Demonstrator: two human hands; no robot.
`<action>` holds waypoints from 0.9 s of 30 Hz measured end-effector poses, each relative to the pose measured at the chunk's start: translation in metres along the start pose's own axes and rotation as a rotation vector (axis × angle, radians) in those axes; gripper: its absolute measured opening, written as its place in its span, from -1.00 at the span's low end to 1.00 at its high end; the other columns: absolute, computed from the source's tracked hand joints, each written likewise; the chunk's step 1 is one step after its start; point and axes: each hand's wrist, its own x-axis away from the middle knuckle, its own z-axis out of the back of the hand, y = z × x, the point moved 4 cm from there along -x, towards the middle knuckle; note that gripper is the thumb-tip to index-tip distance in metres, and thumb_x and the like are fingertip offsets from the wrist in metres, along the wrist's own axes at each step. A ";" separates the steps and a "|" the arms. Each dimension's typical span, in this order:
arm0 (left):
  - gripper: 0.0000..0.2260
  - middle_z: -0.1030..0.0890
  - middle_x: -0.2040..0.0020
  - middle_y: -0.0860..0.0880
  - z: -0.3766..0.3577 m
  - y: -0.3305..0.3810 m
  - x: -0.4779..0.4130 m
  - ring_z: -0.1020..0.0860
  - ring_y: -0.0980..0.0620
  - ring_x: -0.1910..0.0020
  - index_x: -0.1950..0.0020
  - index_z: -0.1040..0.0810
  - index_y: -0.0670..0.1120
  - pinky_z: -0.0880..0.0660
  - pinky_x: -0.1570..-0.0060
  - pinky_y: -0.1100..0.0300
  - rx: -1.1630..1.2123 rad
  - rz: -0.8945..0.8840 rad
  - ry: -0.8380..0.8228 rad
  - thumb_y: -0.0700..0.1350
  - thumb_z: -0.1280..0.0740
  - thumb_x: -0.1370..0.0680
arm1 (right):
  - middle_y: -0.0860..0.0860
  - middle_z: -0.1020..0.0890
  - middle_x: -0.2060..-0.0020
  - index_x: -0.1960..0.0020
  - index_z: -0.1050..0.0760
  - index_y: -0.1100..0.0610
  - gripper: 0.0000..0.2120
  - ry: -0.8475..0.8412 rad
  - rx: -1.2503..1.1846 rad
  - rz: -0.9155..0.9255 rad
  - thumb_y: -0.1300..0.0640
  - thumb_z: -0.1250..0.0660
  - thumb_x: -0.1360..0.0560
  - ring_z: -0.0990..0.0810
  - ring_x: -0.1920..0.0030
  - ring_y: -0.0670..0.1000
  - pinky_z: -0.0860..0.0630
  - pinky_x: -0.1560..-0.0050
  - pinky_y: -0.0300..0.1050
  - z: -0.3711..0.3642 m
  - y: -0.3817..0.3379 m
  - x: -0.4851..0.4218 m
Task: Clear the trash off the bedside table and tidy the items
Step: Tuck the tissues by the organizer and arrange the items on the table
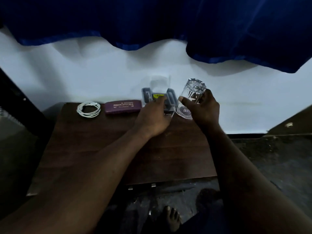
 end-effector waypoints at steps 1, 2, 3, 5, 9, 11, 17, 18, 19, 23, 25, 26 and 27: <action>-0.48 -0.67 -0.22 -0.07 -0.007 0.000 -0.004 -0.63 -0.13 -0.19 -0.42 -0.42 -0.04 -0.58 -0.15 0.01 -0.006 0.008 -0.010 -0.02 -0.44 -0.49 | -0.17 -0.64 0.24 0.00 -0.52 0.02 -0.44 0.021 -0.003 -0.032 -0.36 -0.53 -0.25 -0.60 0.19 -0.08 -0.43 0.19 -0.14 0.003 0.009 -0.007; -0.51 -0.67 -0.20 -0.06 -0.014 0.000 -0.008 -0.63 -0.12 -0.19 -0.40 -0.46 -0.05 -0.58 -0.15 0.00 -0.001 0.019 -0.024 -0.03 -0.44 -0.49 | -0.20 -0.61 0.26 0.01 -0.51 0.01 -0.44 0.038 -0.006 -0.062 -0.38 -0.53 -0.24 -0.58 0.22 -0.11 -0.41 0.20 -0.17 0.004 0.016 -0.013; -0.56 -0.68 -0.17 -0.06 -0.020 -0.002 -0.011 -0.63 -0.11 -0.17 -0.35 -0.51 -0.05 -0.58 -0.14 -0.01 0.000 0.032 -0.041 -0.04 -0.43 -0.48 | -0.20 -0.60 0.28 0.04 -0.49 -0.01 -0.45 0.053 -0.015 -0.089 -0.39 -0.52 -0.22 -0.56 0.25 -0.15 -0.39 0.23 -0.19 0.005 0.023 -0.019; -0.68 -0.71 -0.08 -0.05 -0.028 -0.006 -0.016 -0.65 -0.10 -0.11 -0.22 -0.61 -0.04 -0.59 -0.10 0.00 -0.018 0.053 -0.077 -0.05 -0.42 -0.47 | -0.19 -0.57 0.31 0.15 -0.43 -0.04 -0.47 0.086 -0.051 -0.130 -0.40 -0.52 -0.20 -0.50 0.30 -0.27 -0.34 0.30 -0.29 0.005 0.036 -0.028; -0.82 -0.72 0.03 -0.01 -0.036 -0.010 -0.025 -0.65 -0.08 -0.03 -0.06 -0.67 -0.02 -0.59 -0.06 0.01 -0.011 0.062 -0.089 -0.08 -0.40 -0.48 | -0.16 -0.56 0.31 0.08 -0.46 0.00 -0.43 0.095 -0.039 -0.146 -0.41 -0.51 -0.21 -0.48 0.29 -0.29 -0.27 0.32 -0.37 -0.002 0.056 -0.040; -0.85 -0.72 0.03 0.00 -0.038 -0.011 -0.028 -0.65 -0.07 -0.03 -0.03 -0.67 -0.01 -0.59 -0.05 0.01 -0.017 0.057 -0.086 -0.08 -0.39 -0.49 | -0.18 -0.55 0.31 0.02 -0.49 0.01 -0.43 0.069 -0.009 -0.125 -0.38 -0.53 -0.24 -0.48 0.30 -0.27 -0.25 0.35 -0.40 -0.009 0.064 -0.041; -0.86 -0.73 0.05 0.04 -0.039 -0.017 -0.029 -0.66 -0.01 0.02 0.02 -0.69 0.03 -0.60 -0.01 0.05 -0.012 0.055 -0.076 -0.07 -0.37 -0.48 | -0.22 -0.57 0.27 -0.08 -0.52 -0.03 -0.40 0.066 -0.021 -0.072 -0.36 -0.55 -0.23 -0.57 0.21 -0.12 -0.35 0.30 -0.30 -0.024 0.066 -0.046; -0.86 -0.73 0.05 0.05 -0.038 -0.017 -0.028 -0.66 -0.01 0.03 0.03 -0.69 0.03 -0.60 -0.01 0.06 -0.009 0.056 -0.075 -0.08 -0.37 -0.47 | -0.23 -0.56 0.28 -0.07 -0.51 -0.03 -0.40 0.062 -0.019 -0.065 -0.37 -0.55 -0.22 -0.56 0.24 -0.14 -0.35 0.30 -0.30 -0.027 0.065 -0.047; -0.87 -0.73 0.06 0.05 -0.038 -0.018 -0.028 -0.66 0.00 0.04 0.03 -0.70 0.03 -0.60 0.00 0.06 -0.006 0.058 -0.078 -0.08 -0.38 -0.47 | -0.24 -0.55 0.30 -0.06 -0.50 -0.05 -0.41 0.060 -0.022 -0.062 -0.37 -0.55 -0.22 -0.53 0.28 -0.20 -0.33 0.32 -0.37 -0.029 0.065 -0.047; -0.87 -0.73 0.06 0.04 -0.035 -0.021 -0.028 -0.67 0.02 0.05 0.00 -0.71 0.02 -0.62 -0.02 0.05 0.019 0.067 -0.090 -0.07 -0.41 -0.49 | -0.25 -0.48 0.37 0.00 -0.48 -0.05 -0.44 0.062 -0.026 -0.060 -0.37 -0.55 -0.22 -0.47 0.34 -0.21 -0.30 0.40 -0.43 -0.034 0.061 -0.047; -0.86 -0.74 0.04 0.03 -0.033 -0.021 -0.028 -0.68 0.02 0.03 -0.02 -0.72 0.01 -0.62 -0.04 0.03 0.033 0.067 -0.089 -0.08 -0.41 -0.50 | -0.25 -0.48 0.36 -0.01 -0.49 -0.05 -0.44 0.044 -0.016 -0.069 -0.37 -0.56 -0.22 -0.50 0.27 -0.13 -0.25 0.41 -0.44 -0.037 0.062 -0.047; -0.85 -0.74 0.03 0.03 -0.032 -0.022 -0.028 -0.68 0.03 0.03 -0.03 -0.72 0.00 -0.62 -0.04 0.03 0.039 0.064 -0.089 -0.08 -0.41 -0.50 | -0.24 -0.49 0.35 -0.02 -0.49 -0.04 -0.43 0.036 -0.012 -0.075 -0.37 -0.56 -0.22 -0.51 0.25 -0.12 -0.25 0.41 -0.44 -0.038 0.063 -0.047; -0.86 -0.74 0.02 0.04 -0.031 -0.021 -0.027 -0.68 0.03 0.03 -0.03 -0.72 0.00 -0.62 -0.05 0.04 0.039 0.060 -0.090 -0.08 -0.41 -0.51 | -0.23 -0.52 0.33 -0.04 -0.50 -0.03 -0.42 0.030 -0.007 -0.079 -0.36 -0.56 -0.22 -0.54 0.23 -0.10 -0.25 0.39 -0.44 -0.038 0.064 -0.047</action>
